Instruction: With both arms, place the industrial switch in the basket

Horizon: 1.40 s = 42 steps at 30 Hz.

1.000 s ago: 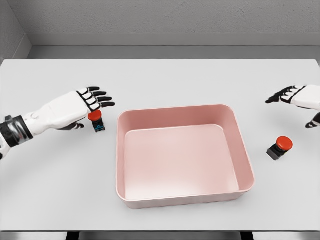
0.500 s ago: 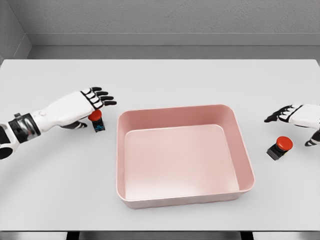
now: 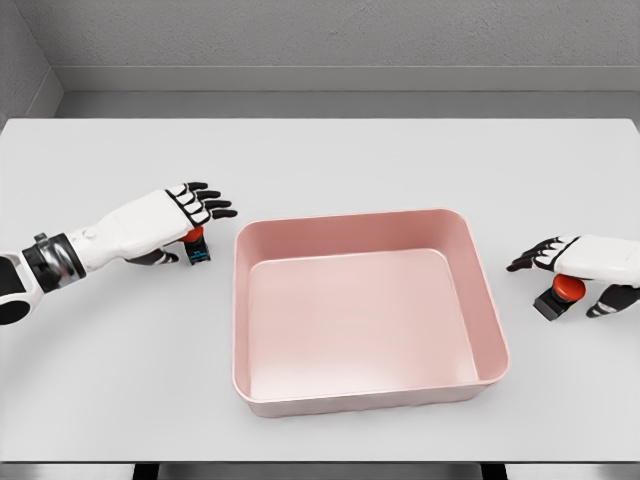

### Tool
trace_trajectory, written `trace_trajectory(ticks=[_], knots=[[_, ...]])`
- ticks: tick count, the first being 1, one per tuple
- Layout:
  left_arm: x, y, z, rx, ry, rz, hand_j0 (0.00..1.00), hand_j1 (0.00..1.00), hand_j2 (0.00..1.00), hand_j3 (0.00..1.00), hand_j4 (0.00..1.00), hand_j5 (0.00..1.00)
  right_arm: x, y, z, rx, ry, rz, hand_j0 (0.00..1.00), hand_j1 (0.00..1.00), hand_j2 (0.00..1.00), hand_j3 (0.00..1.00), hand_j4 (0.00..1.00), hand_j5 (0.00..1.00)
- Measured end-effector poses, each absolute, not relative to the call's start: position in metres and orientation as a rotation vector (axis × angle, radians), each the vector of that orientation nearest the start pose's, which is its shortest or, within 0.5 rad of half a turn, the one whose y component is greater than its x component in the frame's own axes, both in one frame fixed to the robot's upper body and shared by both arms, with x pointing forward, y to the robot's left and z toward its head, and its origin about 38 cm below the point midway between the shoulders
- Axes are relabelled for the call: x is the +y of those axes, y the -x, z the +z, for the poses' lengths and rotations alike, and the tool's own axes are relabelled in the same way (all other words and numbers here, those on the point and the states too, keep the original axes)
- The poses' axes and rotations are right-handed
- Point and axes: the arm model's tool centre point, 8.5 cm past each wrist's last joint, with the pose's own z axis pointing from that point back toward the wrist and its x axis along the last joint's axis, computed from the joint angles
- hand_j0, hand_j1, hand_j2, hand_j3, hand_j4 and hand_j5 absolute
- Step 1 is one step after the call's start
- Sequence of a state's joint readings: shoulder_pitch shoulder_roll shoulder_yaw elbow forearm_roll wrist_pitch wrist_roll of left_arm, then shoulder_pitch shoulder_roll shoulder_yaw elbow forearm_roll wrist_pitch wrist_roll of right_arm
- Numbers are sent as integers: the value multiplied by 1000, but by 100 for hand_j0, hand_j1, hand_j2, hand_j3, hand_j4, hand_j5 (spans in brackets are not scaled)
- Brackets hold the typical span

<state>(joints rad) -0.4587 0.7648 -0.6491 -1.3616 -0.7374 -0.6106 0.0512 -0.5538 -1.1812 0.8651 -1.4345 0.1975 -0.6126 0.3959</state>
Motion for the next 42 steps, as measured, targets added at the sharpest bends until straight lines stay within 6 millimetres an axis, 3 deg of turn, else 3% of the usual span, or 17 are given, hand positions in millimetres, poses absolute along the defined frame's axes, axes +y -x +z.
trace_trajectory(ticks=[15,20,27,28,42], knots=[[298,-407,139,-1660,-580,-1983,100,100,100,100,100,100,-423,-362,174,-1080,270,2009,100,100,100,100,100,100],[293,-405,140,-1673,-570,-1992,100,100,100,100,100,100,-414,-358,174,-1095,248,2031,98,98,98,98,98,98],[295,-404,139,-1665,-566,-1998,65,65,65,65,65,65,-406,-357,176,-1115,237,2046,91,91,91,91,91,91],[296,-404,139,-1661,-568,-2000,55,55,55,55,55,55,-406,-357,177,-1115,238,2046,90,90,90,90,90,90],[297,-405,148,-1676,-578,-1997,37,37,37,37,37,37,-406,-356,183,-1125,249,2051,83,83,83,83,83,83]])
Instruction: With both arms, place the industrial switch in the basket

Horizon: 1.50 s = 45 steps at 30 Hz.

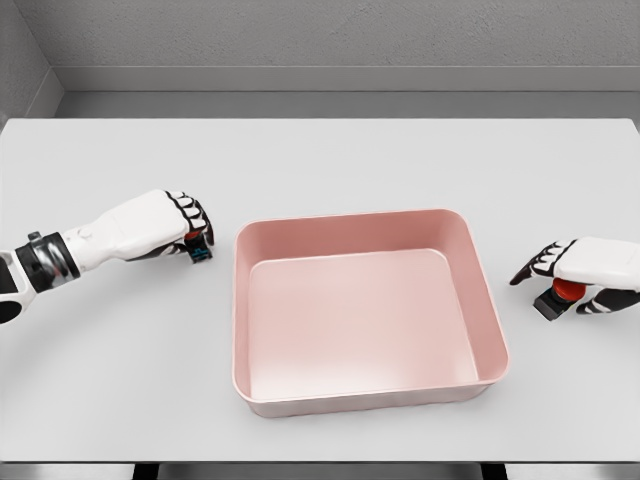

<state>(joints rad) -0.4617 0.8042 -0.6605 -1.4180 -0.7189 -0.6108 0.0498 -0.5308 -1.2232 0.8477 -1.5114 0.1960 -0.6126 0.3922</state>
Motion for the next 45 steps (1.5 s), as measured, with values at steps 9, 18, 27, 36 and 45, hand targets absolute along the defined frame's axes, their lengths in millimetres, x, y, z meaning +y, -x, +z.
trace_trajectory(ticks=[9,18,27,36,45], knots=[[298,-394,184,2263,776,2615,37,37,37,37,37,37,-407,-356,182,-1122,248,2050,70,70,70,70,70,70],[299,-387,220,2291,801,2512,35,35,35,35,35,35,-407,-356,183,-1129,250,2044,58,58,58,58,58,58],[283,-379,255,2331,769,2370,35,35,35,35,35,35,-410,-361,192,-1166,258,1999,56,56,56,56,56,56],[250,-372,251,2383,649,2301,35,35,35,35,35,35,-411,-367,208,-1222,285,1956,56,56,56,56,56,56],[217,-369,238,2398,522,2300,35,35,35,35,35,35,-413,-376,230,-1293,329,1914,56,56,56,56,56,56]])
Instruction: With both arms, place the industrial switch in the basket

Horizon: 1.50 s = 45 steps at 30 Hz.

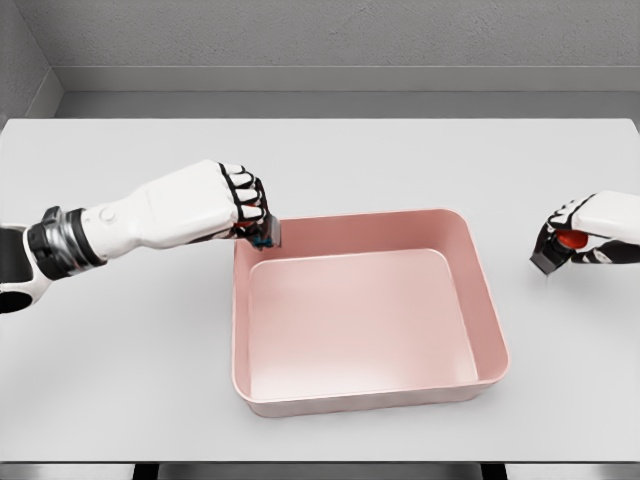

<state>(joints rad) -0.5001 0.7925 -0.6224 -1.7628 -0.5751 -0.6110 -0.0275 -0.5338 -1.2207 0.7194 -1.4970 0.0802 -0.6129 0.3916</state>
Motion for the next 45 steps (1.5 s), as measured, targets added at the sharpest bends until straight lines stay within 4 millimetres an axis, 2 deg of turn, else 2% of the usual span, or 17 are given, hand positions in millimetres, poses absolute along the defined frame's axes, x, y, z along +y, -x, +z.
trace_trajectory(ticks=[7,10,17,24,30,31,33,35,45], knots=[[178,-359,217,2441,339,2271,35,35,35,35,35,35,-410,-380,242,-1337,358,1901,56,56,56,56,56,56],[168,-353,206,2448,271,2278,35,35,35,35,35,35,-409,-382,246,-1354,366,1898,57,57,57,57,57,57],[161,-350,194,2436,224,2307,35,35,35,35,35,35,-404,-385,254,-1405,358,1868,56,56,56,56,56,56],[160,-358,179,2429,235,2359,35,35,35,35,35,35,-390,-386,264,-1470,352,1877,56,56,56,56,56,56],[151,-357,172,2433,201,2358,35,35,35,35,35,35,-378,-388,275,-1528,357,1885,56,56,56,56,56,56],[149,-356,172,2433,196,2356,45,45,45,45,45,45,-376,-388,277,-1537,361,1888,56,56,56,56,56,56],[147,-356,172,2434,189,2352,75,75,75,75,75,75,-373,-389,281,-1552,360,1891,56,56,56,56,56,56],[146,-355,173,2436,186,2346,85,85,85,85,85,85,-369,-388,285,-1571,357,1892,56,56,56,56,56,56],[144,-355,178,2453,177,2320,87,87,87,87,87,87,-348,-390,287,-1644,318,1895,56,56,56,56,56,56]])
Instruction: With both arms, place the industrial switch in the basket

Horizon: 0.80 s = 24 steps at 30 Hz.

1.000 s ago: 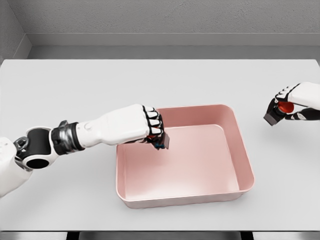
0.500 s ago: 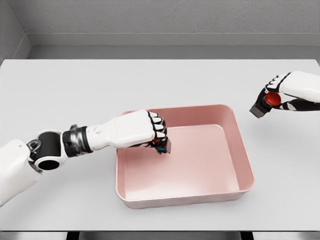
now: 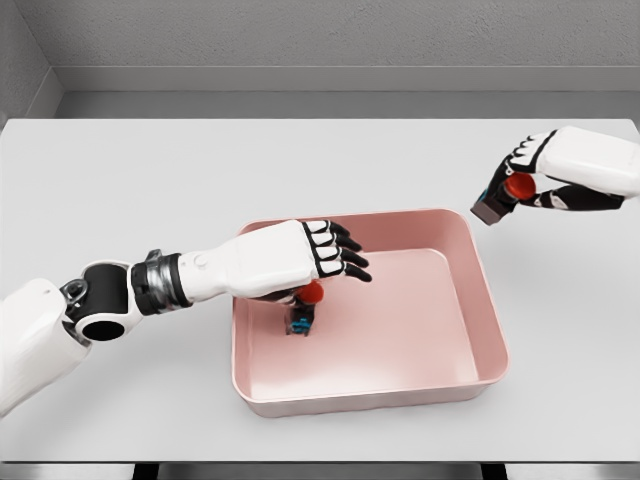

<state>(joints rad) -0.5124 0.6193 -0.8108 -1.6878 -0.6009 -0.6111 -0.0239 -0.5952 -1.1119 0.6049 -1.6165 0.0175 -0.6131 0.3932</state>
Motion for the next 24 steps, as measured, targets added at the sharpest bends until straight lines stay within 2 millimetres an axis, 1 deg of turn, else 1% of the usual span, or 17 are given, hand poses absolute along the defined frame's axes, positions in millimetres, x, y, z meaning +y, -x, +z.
trace_trajectory(ticks=[10,12,24], knots=[[143,-355,179,2457,175,2315,87,87,87,87,87,87,-337,-391,288,-1681,296,1895,56,56,56,56,56,56],[144,-355,179,2458,175,2314,100,100,100,100,100,100,-335,-391,288,-1688,292,1894,56,56,56,56,56,56],[144,-356,182,2465,181,2302,100,100,100,100,100,100,-326,-393,287,-1714,271,1894,56,56,56,56,56,56]])
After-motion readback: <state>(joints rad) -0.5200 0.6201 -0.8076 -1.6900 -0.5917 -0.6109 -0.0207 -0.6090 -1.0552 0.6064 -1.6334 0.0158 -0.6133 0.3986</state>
